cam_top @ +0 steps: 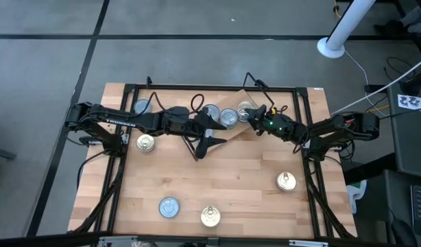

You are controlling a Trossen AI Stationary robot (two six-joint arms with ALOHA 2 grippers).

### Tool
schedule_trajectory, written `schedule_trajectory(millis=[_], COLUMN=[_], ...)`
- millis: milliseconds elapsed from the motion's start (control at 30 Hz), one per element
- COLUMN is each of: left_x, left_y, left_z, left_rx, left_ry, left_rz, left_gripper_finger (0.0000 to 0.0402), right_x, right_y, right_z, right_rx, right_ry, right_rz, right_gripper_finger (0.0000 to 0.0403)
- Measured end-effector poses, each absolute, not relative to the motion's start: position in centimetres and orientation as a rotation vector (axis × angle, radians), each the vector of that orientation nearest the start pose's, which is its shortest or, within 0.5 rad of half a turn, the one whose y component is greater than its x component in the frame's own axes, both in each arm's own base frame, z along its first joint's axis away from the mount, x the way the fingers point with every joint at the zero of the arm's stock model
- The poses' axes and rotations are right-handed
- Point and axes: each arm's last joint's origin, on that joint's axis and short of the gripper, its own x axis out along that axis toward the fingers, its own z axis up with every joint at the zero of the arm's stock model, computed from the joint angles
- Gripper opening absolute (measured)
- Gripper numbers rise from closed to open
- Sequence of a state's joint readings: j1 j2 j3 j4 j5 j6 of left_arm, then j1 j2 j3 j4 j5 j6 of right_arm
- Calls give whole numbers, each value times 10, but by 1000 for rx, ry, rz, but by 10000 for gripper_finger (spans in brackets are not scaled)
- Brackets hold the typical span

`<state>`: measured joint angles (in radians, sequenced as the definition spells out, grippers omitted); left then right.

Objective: Stack canned seafood by type on shelf
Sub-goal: Stack the blue and pink tuna can on the shelf on top of the other blue and pink tuna can

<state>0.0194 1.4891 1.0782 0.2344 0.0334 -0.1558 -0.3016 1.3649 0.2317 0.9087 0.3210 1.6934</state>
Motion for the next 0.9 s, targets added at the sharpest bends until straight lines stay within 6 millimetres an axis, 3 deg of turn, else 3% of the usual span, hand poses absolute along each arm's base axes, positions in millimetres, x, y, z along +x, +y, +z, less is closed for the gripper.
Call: schedule_trajectory(millis=[600,900], left_x=[342,342], left_y=[6,6], left_z=[304,304], left_rx=[-162,-162], left_ry=[209,209], left_rz=[2,2], left_gripper_finger=[237,238], right_x=[203,200], right_y=[-75,-78], right_z=[146,145], right_rx=[1696,1649], right_ry=[-491,-592], right_rz=[-685,-787], right_gripper_finger=[280,280])
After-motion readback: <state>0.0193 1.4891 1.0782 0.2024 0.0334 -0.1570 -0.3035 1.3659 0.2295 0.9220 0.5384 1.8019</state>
